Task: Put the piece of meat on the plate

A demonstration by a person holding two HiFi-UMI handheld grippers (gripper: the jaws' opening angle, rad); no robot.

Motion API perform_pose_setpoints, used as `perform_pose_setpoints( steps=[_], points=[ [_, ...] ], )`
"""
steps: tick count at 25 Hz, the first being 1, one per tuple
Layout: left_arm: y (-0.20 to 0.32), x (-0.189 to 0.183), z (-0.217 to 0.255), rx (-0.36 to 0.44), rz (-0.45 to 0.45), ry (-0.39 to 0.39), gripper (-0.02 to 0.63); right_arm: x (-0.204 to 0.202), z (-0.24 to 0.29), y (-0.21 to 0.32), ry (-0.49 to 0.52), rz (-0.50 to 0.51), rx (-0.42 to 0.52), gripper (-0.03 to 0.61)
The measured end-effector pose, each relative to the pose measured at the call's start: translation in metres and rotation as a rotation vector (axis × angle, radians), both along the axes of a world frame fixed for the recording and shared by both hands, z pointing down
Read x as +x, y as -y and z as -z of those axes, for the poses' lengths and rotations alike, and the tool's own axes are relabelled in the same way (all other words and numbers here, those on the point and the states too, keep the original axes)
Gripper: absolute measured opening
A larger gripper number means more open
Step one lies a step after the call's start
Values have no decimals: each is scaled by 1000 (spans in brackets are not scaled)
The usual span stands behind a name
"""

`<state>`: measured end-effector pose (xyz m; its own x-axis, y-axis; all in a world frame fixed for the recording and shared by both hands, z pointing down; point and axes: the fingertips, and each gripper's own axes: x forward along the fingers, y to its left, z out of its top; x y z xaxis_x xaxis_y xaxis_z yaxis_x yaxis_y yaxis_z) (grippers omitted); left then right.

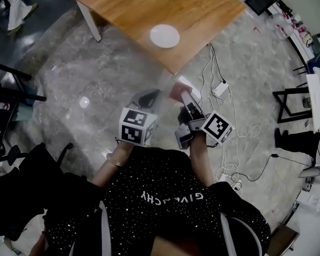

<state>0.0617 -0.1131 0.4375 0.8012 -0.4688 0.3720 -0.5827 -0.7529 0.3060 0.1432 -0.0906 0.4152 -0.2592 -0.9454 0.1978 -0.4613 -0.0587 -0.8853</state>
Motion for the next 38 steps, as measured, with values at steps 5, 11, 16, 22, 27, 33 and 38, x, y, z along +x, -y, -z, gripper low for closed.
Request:
perform_pose_setpoints(
  steps=[5, 11, 16, 22, 27, 33, 38],
  points=[
    [2, 1, -5, -8, -9, 0, 11, 3, 0, 4, -2, -10, 5, 101],
    [7, -3, -6, -8, 8, -4, 11, 1, -3, 9, 21, -8, -4, 101],
    [21, -7, -8, -13, 37, -5, 10, -2, -4, 23, 12, 22, -6, 101],
    [41, 5, -10, -16, 53, -4, 11, 11, -6, 46, 22, 35, -11, 101],
    [70, 25, -20, -37, 66, 10, 11, 30, -16, 73, 30, 53, -31, 100],
    [126, 67, -23, -40, 75, 10, 11, 71, -23, 131, 44, 59, -45, 100],
    [180, 95, -23, -34, 105, 10, 10, 98, -25, 183, 33, 99, -47, 100]
  ],
)
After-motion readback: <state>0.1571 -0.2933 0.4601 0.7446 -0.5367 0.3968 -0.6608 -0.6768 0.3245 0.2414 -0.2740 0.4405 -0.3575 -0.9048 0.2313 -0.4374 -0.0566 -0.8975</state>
